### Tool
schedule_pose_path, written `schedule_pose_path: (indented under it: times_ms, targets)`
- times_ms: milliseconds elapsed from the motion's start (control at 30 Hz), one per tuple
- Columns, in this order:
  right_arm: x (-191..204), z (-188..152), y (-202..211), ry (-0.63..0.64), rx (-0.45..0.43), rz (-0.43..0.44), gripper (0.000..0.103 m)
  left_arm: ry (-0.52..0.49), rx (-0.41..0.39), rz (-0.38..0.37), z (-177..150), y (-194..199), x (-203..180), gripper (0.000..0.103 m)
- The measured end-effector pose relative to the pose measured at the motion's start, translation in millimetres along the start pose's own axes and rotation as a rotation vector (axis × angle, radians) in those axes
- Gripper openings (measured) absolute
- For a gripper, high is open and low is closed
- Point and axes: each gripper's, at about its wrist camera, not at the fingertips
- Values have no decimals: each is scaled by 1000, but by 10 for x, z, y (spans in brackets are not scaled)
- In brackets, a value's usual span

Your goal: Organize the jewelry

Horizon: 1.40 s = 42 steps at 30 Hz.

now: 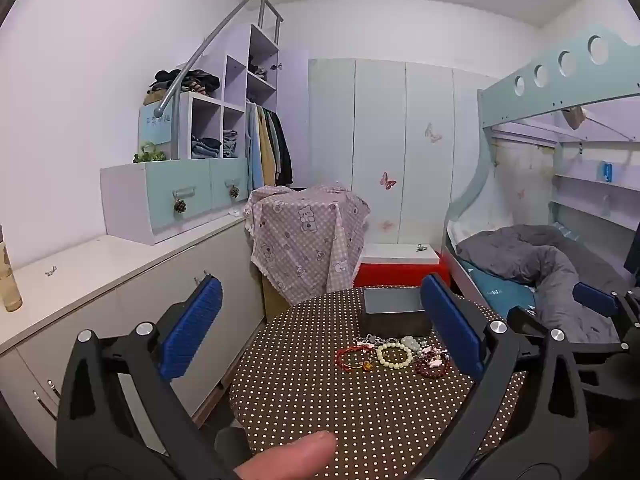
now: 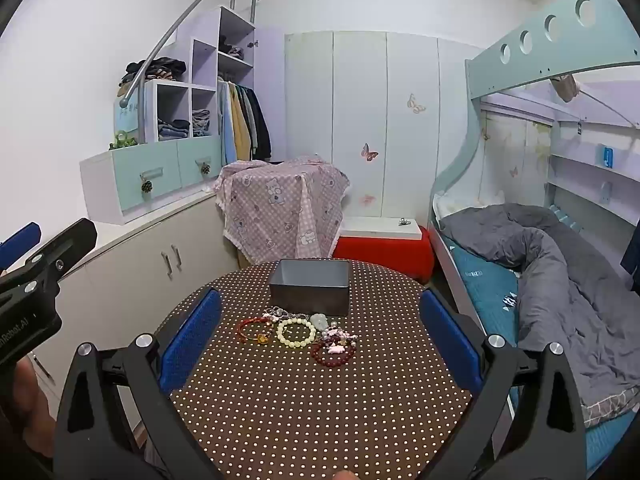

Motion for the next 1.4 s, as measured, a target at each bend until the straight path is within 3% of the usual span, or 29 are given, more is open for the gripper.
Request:
schedule_pose_path:
  times_ms: [1400]
  targets:
    - [-41,70,205,1,-76,30,95,-6,-20,6,-37,8,17,97]
Point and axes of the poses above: each gripper's, at about its wrist camera, not at the fingertips, and y roughly against the way its jaws point, x to its left, z to its top, and after that the axes turned 14 degrees about x, right-handed
